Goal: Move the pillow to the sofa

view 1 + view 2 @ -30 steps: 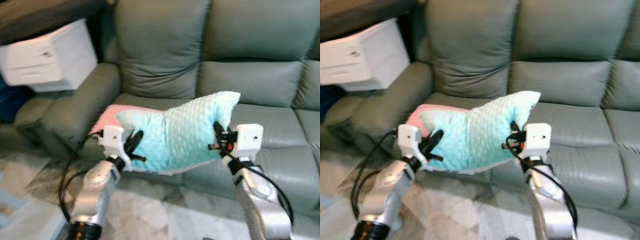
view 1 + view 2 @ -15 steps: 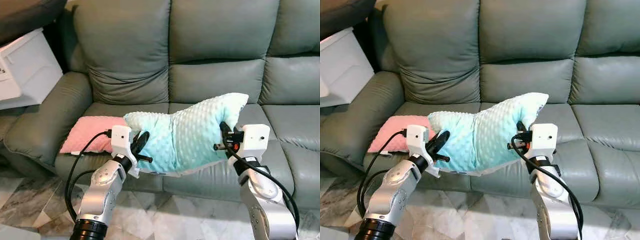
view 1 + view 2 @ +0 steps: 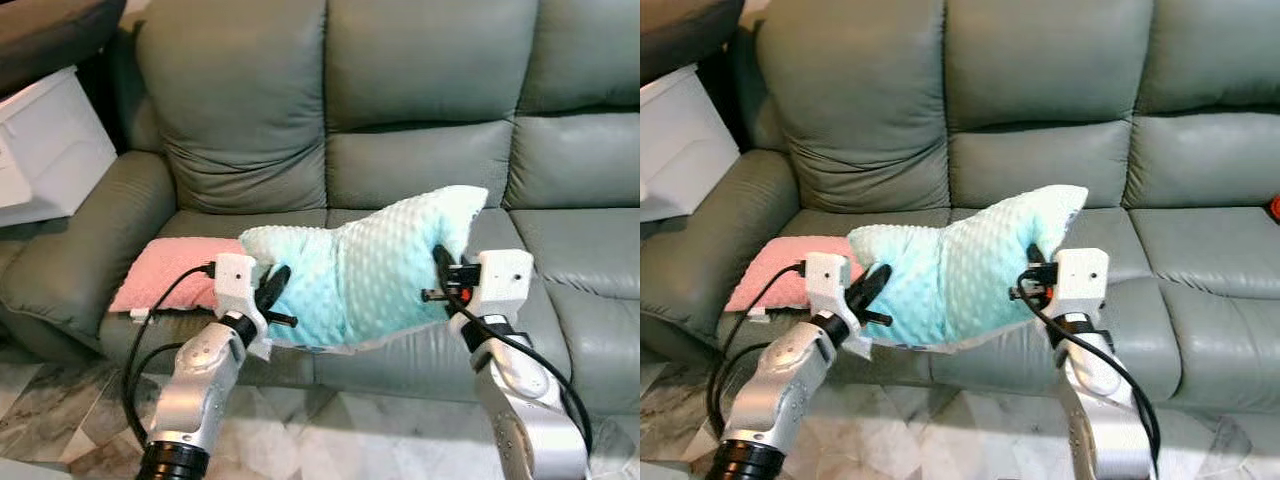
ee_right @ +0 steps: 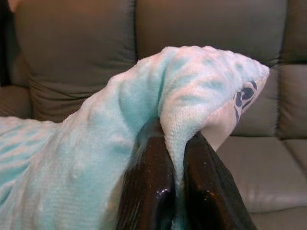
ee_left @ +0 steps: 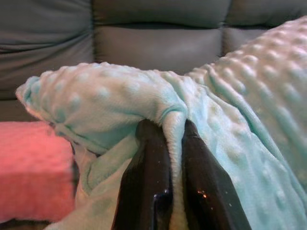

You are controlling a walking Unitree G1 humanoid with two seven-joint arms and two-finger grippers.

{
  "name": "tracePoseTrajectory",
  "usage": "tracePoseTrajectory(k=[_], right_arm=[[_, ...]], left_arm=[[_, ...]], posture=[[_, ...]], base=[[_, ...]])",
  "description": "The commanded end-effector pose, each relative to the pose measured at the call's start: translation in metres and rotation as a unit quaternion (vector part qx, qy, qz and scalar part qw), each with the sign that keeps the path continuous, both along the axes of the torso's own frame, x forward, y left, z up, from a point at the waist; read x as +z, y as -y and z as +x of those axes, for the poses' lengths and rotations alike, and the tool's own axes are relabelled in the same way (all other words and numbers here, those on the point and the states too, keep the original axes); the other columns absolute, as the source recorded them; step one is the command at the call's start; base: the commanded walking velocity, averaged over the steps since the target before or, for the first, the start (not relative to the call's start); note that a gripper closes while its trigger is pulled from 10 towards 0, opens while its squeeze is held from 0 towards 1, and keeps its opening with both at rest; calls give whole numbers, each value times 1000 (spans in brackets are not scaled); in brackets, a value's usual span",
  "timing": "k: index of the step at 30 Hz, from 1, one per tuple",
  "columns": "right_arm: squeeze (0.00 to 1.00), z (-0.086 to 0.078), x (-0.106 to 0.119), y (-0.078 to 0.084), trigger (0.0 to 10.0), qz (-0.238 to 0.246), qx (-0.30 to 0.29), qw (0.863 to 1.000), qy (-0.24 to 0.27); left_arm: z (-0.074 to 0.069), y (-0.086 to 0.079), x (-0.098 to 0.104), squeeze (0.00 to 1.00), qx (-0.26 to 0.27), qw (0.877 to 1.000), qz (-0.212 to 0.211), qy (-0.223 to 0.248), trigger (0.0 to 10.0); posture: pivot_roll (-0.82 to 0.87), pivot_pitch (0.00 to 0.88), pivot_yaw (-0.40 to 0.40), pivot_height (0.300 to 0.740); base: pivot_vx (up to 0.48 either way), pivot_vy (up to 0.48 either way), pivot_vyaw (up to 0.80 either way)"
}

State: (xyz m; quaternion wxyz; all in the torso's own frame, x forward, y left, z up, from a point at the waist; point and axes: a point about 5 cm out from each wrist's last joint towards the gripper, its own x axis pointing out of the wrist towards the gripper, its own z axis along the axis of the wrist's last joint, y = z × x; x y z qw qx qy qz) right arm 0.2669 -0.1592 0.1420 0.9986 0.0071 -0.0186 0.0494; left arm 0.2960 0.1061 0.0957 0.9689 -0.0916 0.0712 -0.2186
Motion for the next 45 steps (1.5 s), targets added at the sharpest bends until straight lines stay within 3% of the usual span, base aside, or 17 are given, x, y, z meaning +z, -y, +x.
tracePoseTrajectory(k=[1,16,26,30,40,45], right_arm=[[0,-1,7,-8,10000,9,14,1000,15],[0,-2,6,-9,10000,11,15,1000,12],[0,-1,7,-9,10000,10,14,1000,13],[0,-1,7,-8,10000,11,13,1000,14],[0,0,8,-7,10000,8,13,1000,13],[0,1,9,-8,10000,9,15,1000,16]], left_arm=[[0,-8,1,0,11,1000,10,1,10000],[-3,-11,-1,0,13,1000,13,-3,10000],[1,-14,0,0,29,999,21,5,10000],[8,-18,6,0,40,998,36,33,10000],[16,-28,8,0,64,997,22,25,10000],[16,-27,8,0,48,999,7,25,10000]], posture=[[-201,92,106,740],[-193,105,107,740],[-198,103,106,740],[-198,101,102,740],[-202,99,101,740],[-203,96,103,740]], base=[[0,-360,0],[0,-344,0],[0,0,0],[0,0,0],[0,0,-608],[194,0,0]])
